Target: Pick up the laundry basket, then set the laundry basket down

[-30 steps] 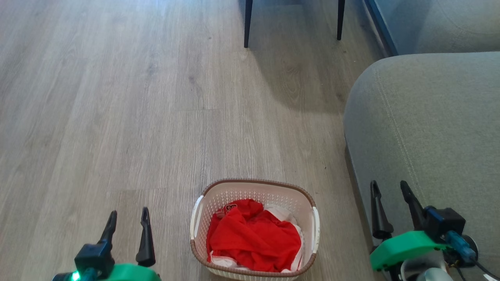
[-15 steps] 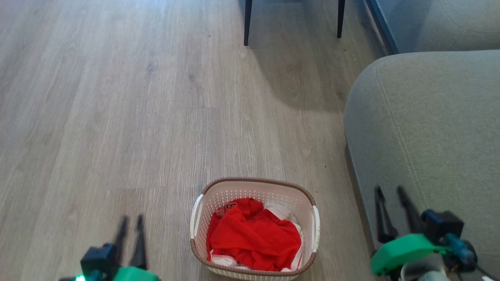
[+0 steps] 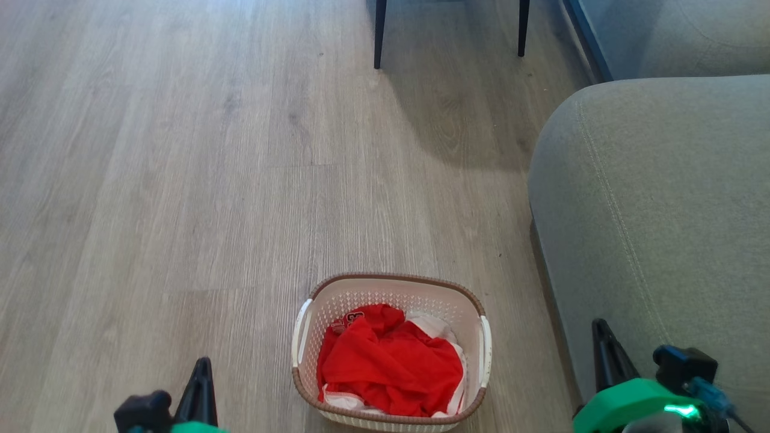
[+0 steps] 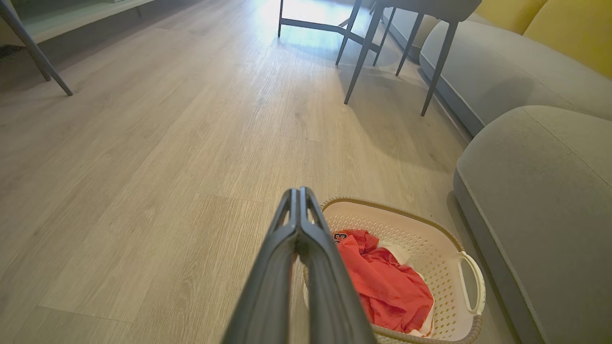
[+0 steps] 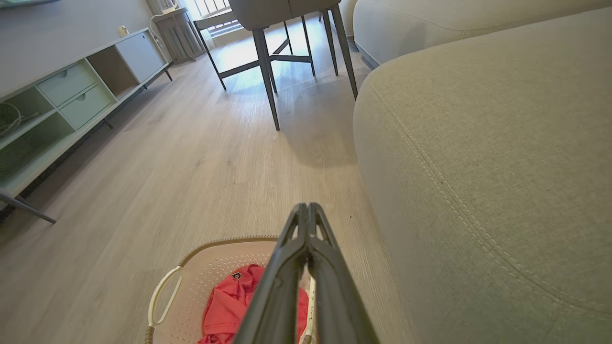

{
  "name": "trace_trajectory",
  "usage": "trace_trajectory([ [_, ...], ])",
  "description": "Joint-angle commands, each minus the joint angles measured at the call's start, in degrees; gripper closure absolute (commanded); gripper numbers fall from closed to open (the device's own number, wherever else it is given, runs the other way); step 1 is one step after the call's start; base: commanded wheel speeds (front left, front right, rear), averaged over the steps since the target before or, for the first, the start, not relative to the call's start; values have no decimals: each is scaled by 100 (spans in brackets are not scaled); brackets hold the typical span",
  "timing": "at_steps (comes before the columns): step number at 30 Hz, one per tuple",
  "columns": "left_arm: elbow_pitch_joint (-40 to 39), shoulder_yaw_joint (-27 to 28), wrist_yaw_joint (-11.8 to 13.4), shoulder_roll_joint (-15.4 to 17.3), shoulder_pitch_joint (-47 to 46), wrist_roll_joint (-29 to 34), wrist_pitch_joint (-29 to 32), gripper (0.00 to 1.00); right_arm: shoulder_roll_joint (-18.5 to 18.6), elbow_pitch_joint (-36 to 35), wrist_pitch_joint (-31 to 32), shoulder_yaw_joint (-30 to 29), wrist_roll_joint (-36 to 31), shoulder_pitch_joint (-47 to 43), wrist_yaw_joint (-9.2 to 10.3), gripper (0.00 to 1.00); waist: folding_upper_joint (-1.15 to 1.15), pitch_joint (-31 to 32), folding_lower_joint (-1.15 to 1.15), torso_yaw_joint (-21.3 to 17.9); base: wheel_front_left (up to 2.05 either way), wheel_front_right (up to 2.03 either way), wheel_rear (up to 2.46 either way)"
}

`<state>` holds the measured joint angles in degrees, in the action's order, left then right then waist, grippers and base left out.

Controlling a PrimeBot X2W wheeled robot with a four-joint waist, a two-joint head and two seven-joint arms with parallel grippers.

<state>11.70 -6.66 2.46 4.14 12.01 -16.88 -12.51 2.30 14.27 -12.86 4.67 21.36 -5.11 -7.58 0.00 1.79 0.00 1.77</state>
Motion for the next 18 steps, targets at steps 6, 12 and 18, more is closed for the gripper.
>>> trace_trajectory([
  [6, -142, 164, -98, -5, -340, -545, 129, 100, 74, -163, 105, -77, 549, 289, 1, 100, 0, -12, 0, -11, 0, 0, 0],
  [12, -121, 226, -148, -10, -423, -941, 227, 100, 92, -157, 187, -110, 938, 334, 2, 100, 0, -23, 0, -21, 0, 0, 0],
  [18, -100, 288, -199, -14, -506, -1337, 324, 100, 107, -150, 272, -146, 1326, 380, 2, 100, 0, -33, 0, -30, 0, 0, 0],
])
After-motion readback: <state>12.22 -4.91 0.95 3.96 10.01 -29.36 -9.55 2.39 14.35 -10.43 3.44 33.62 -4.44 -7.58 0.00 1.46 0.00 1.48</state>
